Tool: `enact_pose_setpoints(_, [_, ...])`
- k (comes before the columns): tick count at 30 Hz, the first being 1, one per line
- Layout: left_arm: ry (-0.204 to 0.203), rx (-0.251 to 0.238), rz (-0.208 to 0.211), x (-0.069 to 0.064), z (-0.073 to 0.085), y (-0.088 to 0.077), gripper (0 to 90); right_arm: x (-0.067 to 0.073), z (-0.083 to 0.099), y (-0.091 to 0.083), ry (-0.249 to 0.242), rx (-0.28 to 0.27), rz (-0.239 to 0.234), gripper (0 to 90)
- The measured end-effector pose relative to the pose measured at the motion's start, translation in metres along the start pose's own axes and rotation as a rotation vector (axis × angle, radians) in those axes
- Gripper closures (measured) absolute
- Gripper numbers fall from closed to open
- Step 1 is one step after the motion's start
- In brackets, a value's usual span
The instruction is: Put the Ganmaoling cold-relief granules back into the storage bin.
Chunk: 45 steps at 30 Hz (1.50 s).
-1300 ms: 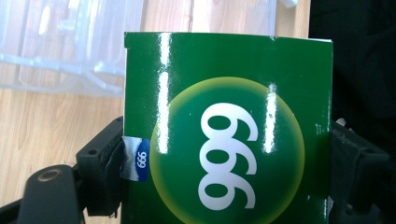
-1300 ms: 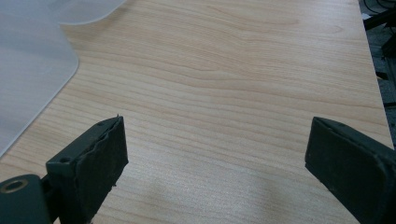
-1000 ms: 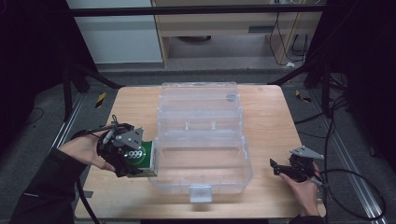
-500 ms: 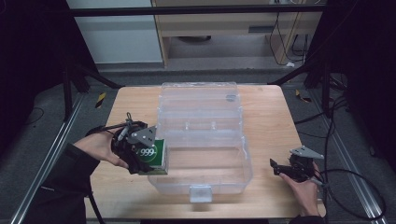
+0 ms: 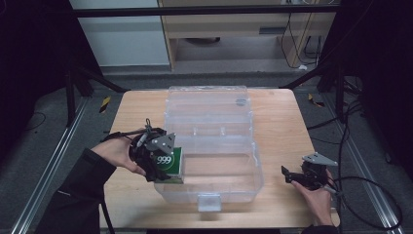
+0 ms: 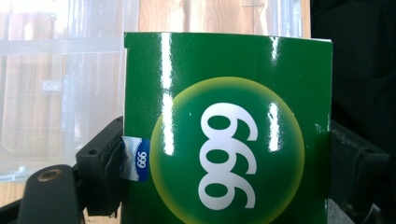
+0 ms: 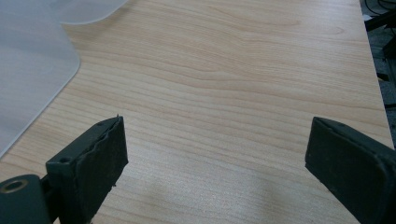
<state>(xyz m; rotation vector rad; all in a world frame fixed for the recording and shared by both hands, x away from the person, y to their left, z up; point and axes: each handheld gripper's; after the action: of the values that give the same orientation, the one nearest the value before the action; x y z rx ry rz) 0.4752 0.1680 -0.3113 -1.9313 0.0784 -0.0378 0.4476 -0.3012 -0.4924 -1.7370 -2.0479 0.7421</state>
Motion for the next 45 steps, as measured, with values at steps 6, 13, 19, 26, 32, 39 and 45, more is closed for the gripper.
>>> enact_pose_setpoints(6, [0.004, 0.001, 0.007, 0.003, -0.003, 0.007, 15.0, 0.000, 0.000, 0.000, 0.002, 0.002, -0.002, 6.0])
enact_pose_setpoints(13, [0.000, 0.015, 0.012, 0.005, -0.005, 0.015, 15.0, 0.000, 0.000, 0.000, 0.001, 0.003, -0.003, 6.0])
enact_pose_setpoints(19, [-0.012, 0.023, 0.023, 0.007, -0.004, 0.021, 15.0, 0.001, 0.000, 0.000, 0.000, 0.007, -0.005, 6.0])
enact_pose_setpoints(26, [-0.022, 0.040, 0.029, 0.008, -0.001, 0.029, 15.0, 0.001, 0.000, 0.001, -0.003, 0.006, -0.009, 6.1])
enact_pose_setpoints(32, [-0.029, 0.045, 0.035, 0.010, 0.003, 0.037, 15.0, 0.001, 0.000, 0.002, -0.009, 0.005, -0.008, 6.1])
enact_pose_setpoints(39, [-0.033, 0.041, 0.038, 0.010, 0.006, 0.044, 15.0, 0.001, 0.001, 0.002, -0.015, 0.005, -0.008, 6.0])
enact_pose_setpoints(45, [-0.038, 0.041, 0.051, 0.011, 0.009, 0.053, 15.0, 0.002, 0.001, 0.002, -0.012, 0.004, -0.010, 6.0])
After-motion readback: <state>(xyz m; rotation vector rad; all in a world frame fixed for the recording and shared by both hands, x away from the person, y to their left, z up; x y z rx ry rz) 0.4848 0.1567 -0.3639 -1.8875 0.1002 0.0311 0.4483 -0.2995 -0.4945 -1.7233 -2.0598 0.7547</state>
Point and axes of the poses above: each handheld gripper's, and its own axes: y roughly forward along the jaws, z roughly out of its underside, x roughly to its left, and after that the axes turned 7 degrees about z, right-handed
